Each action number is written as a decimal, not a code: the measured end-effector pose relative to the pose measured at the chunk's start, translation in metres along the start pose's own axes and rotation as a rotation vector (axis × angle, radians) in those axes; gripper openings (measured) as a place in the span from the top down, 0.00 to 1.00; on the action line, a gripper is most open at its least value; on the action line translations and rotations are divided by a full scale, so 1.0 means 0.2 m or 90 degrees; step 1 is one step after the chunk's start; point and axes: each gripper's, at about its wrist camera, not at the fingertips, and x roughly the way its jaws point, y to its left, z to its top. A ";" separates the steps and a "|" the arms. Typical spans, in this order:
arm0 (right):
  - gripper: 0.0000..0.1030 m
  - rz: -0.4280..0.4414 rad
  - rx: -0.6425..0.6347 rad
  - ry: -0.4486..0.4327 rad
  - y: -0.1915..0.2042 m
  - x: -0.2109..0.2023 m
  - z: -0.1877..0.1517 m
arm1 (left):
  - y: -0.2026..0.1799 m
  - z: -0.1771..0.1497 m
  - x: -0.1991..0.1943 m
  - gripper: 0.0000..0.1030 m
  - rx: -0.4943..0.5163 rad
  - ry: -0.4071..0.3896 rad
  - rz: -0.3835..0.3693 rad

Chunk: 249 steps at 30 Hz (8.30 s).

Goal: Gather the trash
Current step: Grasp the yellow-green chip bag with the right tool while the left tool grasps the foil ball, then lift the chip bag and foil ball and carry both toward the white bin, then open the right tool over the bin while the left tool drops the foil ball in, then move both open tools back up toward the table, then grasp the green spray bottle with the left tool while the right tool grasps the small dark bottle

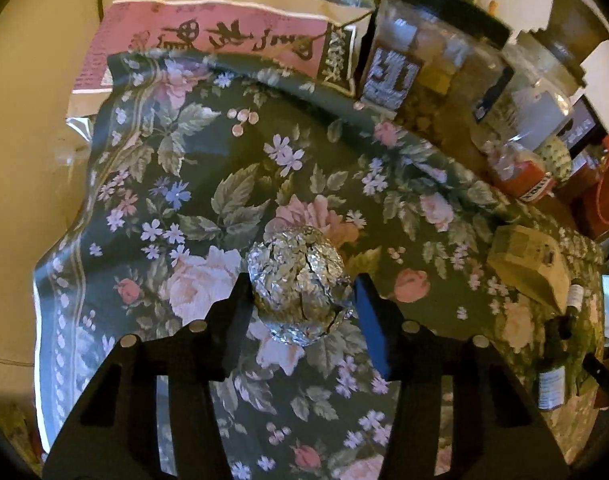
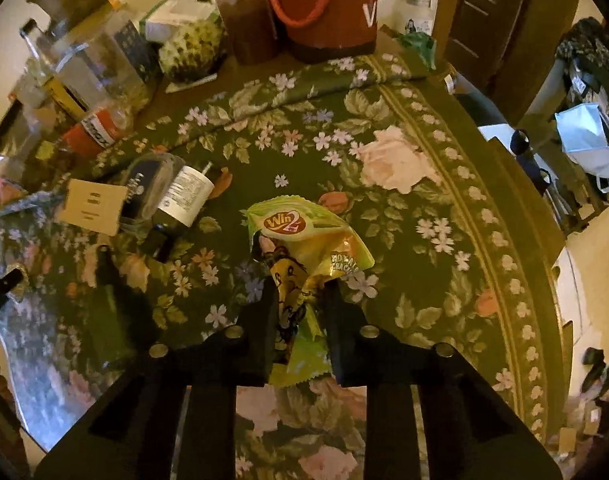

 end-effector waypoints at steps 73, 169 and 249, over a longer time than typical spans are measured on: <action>0.81 0.165 -0.208 -0.189 -0.06 -1.36 -1.55 | -0.22 -1.95 -1.92 0.51 0.118 -0.226 -0.202; 0.45 0.165 -0.158 -0.078 -0.24 -0.69 -1.56 | -0.38 -2.18 -1.04 0.41 0.120 0.016 -0.132; 0.13 -0.033 -0.083 -0.132 0.05 -0.62 0.09 | -1.01 -0.41 -0.23 0.31 0.200 0.050 -0.134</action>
